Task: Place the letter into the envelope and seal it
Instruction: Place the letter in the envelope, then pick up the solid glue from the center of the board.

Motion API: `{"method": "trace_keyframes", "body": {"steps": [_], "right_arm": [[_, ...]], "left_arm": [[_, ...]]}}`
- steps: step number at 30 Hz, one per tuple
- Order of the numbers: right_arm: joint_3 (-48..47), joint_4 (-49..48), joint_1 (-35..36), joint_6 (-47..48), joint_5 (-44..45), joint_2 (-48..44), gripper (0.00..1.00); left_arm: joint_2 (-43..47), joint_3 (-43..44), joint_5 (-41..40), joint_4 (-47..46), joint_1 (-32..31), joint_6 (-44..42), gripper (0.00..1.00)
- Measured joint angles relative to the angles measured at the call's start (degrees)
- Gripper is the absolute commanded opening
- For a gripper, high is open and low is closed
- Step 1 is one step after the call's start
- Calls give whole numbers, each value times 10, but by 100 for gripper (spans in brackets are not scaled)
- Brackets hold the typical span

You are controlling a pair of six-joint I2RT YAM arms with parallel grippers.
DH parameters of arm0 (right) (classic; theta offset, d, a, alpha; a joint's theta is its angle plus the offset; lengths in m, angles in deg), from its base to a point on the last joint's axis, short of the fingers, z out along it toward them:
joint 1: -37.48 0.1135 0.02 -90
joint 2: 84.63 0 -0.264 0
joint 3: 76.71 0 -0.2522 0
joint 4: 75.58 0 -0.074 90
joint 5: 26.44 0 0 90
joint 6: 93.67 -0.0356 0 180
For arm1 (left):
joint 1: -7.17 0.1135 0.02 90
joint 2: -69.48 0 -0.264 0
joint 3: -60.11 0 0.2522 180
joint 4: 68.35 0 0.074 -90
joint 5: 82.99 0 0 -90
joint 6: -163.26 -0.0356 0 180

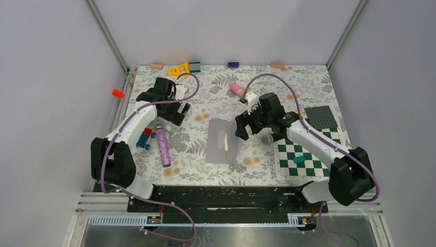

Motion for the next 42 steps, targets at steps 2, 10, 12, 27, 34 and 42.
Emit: {"method": "trace_keyframes", "body": {"steps": [2, 10, 12, 27, 34, 42], "right_arm": [[0, 0, 0, 0, -2, 0, 100], [0, 0, -3, 0, -12, 0, 100], [1, 0, -3, -1, -14, 0, 100], [3, -5, -7, -2, -26, 0, 100], [3, -5, -7, -3, -27, 0, 100], [3, -5, -8, -4, -27, 0, 100]], "left_arm": [[-7, -1, -9, 2, 1, -3, 84], [-42, -9, -26, 3, 10, -12, 74], [-48, -11, -28, 4, 12, -14, 72], [-87, -21, -28, 6, 19, -21, 51], [-97, -21, -26, 7, 21, -21, 37], [-97, -21, -20, 12, 23, -24, 48]]}}
